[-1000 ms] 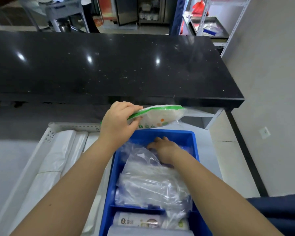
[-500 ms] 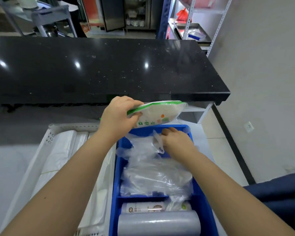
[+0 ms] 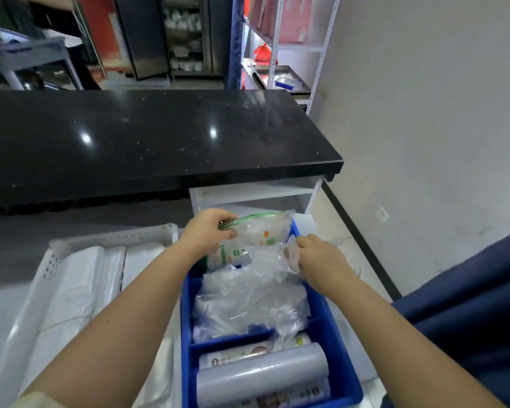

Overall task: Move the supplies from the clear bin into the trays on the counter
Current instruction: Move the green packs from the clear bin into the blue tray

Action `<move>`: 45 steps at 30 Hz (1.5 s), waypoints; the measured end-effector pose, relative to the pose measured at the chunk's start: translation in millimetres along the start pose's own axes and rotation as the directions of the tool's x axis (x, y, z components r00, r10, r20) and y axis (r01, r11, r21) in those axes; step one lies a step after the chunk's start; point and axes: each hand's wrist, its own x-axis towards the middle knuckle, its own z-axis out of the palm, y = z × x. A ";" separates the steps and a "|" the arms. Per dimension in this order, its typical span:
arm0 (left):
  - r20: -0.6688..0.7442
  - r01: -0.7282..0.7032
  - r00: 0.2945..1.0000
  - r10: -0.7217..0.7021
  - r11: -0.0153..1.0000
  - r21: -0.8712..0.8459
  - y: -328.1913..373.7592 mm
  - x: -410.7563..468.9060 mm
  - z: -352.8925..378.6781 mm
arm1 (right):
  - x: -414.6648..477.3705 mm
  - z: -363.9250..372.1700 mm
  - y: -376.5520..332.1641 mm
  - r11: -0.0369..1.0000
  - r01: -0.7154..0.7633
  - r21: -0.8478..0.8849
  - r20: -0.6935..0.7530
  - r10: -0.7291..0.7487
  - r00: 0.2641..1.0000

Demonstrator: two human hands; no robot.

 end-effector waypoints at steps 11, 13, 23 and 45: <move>-0.292 0.007 0.947 0.137 0.896 0.444 -14.7 6.8 -31.8 | 70.2 8.7 -20.5 0.989 -0.055 0.136 0.022 0.053 0.998; -0.272 0.045 0.959 0.080 0.905 0.424 -22.5 2.5 -43.5 | 91.4 21.2 -30.5 0.993 -0.004 0.122 0.046 -0.002 0.999; -0.236 -0.353 0.875 0.422 0.891 0.285 -6.8 -51.0 -2.3 | 100.2 52.3 -45.2 0.968 0.081 0.236 -0.012 -0.080 0.997; 0.243 -0.085 0.970 -0.014 0.916 0.393 17.4 -56.2 25.0 | 101.7 29.5 -35.1 0.955 -0.108 0.277 0.366 -0.001 0.931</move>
